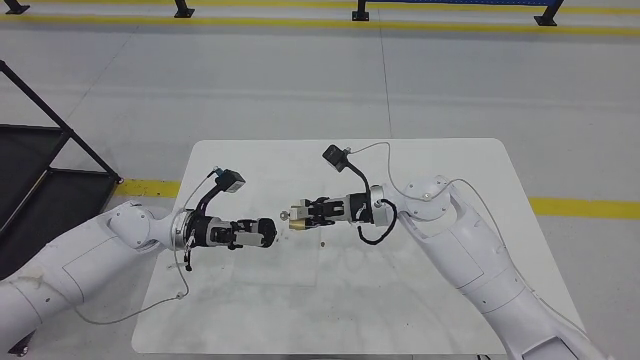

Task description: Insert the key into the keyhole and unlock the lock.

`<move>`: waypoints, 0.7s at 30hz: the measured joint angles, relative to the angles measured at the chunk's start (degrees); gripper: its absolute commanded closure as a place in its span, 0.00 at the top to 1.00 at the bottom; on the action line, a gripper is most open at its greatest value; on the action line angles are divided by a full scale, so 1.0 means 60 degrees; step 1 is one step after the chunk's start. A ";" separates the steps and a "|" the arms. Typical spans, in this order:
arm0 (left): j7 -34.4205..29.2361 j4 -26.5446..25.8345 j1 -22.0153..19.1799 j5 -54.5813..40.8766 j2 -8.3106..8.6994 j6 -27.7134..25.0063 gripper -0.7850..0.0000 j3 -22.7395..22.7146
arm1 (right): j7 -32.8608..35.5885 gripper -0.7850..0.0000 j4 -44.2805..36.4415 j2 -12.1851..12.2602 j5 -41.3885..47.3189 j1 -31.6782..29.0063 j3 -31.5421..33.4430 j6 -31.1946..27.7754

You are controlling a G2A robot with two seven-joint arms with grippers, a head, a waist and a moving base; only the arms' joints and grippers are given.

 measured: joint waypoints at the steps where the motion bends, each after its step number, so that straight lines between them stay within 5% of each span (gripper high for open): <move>1: 0.0023 0.0023 -0.0001 0.0023 -0.0003 0.0025 1.00 -0.0010 | 0.0000 0.00 0.0000 0.0000 0.0000 0.0000 0.0000 0.0000; 4: 0.0131 -0.0002 0.0022 0.0196 -0.0060 0.0382 1.00 -0.0130 | 0.0000 0.00 0.0000 0.0000 0.0000 0.0000 0.0000 0.0000; 21: -0.3700 0.1033 -0.0439 -0.2447 -0.0701 0.3689 1.00 -0.1153 | 0.0000 0.00 0.0000 0.0000 0.0000 0.0000 0.0000 0.0000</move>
